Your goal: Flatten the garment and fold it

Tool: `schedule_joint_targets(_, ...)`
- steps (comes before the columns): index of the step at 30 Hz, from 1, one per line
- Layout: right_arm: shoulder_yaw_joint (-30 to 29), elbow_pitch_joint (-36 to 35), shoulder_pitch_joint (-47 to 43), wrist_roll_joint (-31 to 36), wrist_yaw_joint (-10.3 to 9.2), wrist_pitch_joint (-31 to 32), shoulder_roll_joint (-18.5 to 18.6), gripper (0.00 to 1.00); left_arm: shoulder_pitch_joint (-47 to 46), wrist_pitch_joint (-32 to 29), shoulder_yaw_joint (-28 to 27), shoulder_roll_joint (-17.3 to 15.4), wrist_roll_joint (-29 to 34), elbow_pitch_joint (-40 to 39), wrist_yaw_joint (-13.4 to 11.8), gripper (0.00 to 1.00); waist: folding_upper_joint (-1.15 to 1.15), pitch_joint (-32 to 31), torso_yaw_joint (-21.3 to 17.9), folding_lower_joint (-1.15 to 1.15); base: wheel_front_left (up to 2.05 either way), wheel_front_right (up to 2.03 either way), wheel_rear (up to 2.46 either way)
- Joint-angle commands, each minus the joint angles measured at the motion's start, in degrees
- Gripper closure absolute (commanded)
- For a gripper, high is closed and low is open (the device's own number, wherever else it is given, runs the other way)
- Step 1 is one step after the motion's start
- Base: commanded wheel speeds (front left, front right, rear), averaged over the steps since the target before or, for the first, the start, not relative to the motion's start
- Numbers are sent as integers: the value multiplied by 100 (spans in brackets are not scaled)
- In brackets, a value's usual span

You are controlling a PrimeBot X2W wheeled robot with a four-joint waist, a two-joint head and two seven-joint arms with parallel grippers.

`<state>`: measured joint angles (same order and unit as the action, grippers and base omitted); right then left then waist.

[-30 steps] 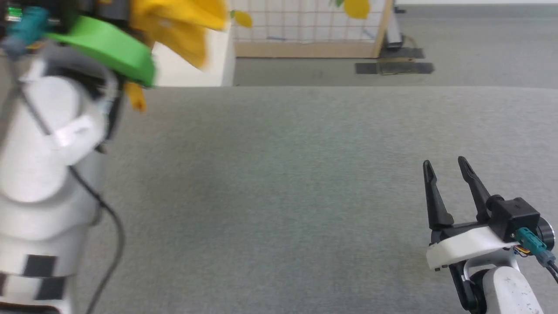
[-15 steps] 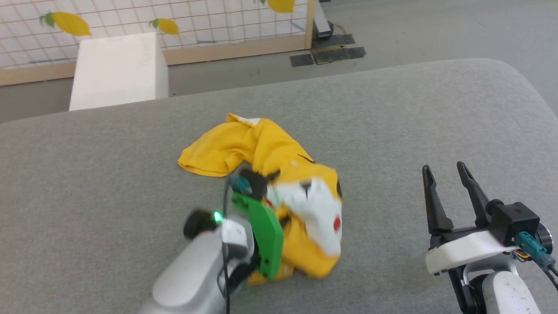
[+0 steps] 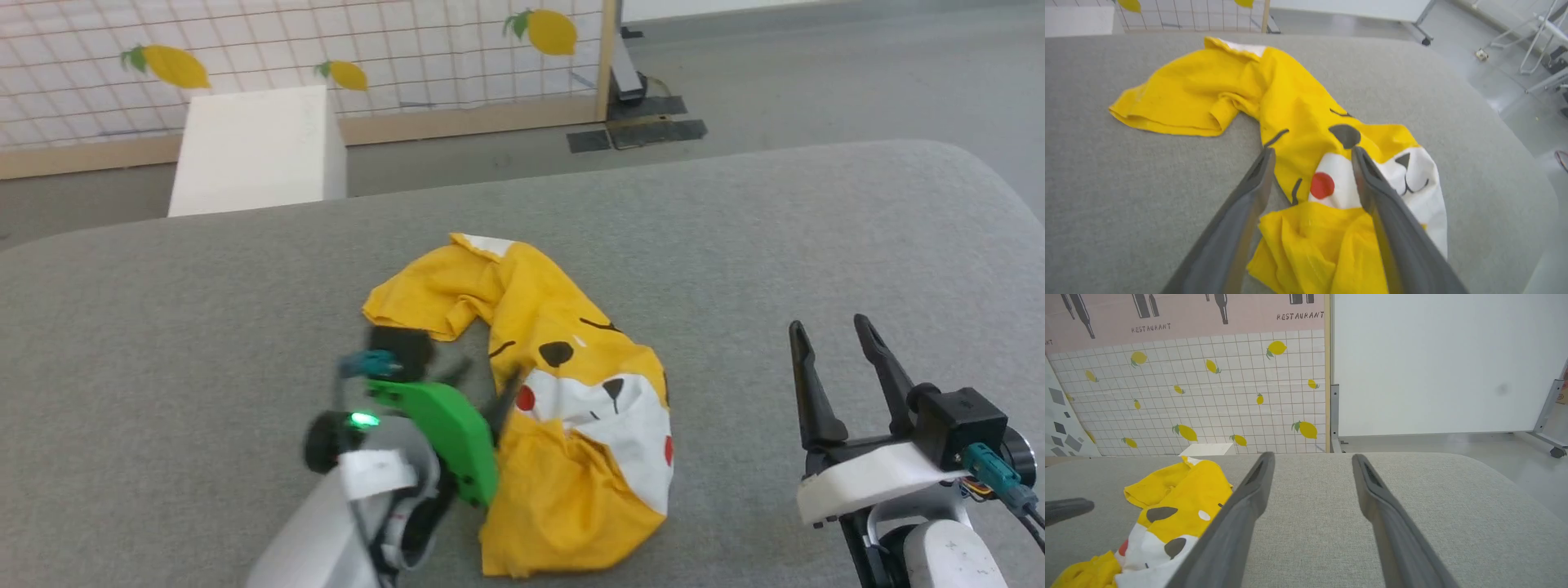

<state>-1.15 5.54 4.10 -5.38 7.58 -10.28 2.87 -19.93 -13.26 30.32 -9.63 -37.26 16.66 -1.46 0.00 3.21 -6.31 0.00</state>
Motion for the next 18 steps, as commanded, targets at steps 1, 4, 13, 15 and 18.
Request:
schedule_joint_targets(1,-8,-56,-81,44,-9,22,1,0,158,350,-171,-115,91,-179,-142,0,0,-21,153,0,0,0,0)
schedule_joint_targets(4,-35,-127,-84,59,-9,43,1,0,305,1177,-542,-249,286,-497,-411,0,0,41,288,0,0,0,0)
schedule_joint_targets(13,-35,-233,-4,79,-9,109,1,0,808,2653,-1215,-385,658,-579,-999,0,0,219,555,0,0,0,0)
schedule_joint_targets(15,-8,-233,18,83,-9,128,1,0,963,2763,-1406,-336,654,-657,-1038,0,0,242,589,0,0,0,0)
schedule_joint_targets(18,10,-239,50,81,-9,135,1,0,1197,2808,-1513,-293,701,-725,-962,0,0,286,620,0,0,0,0)
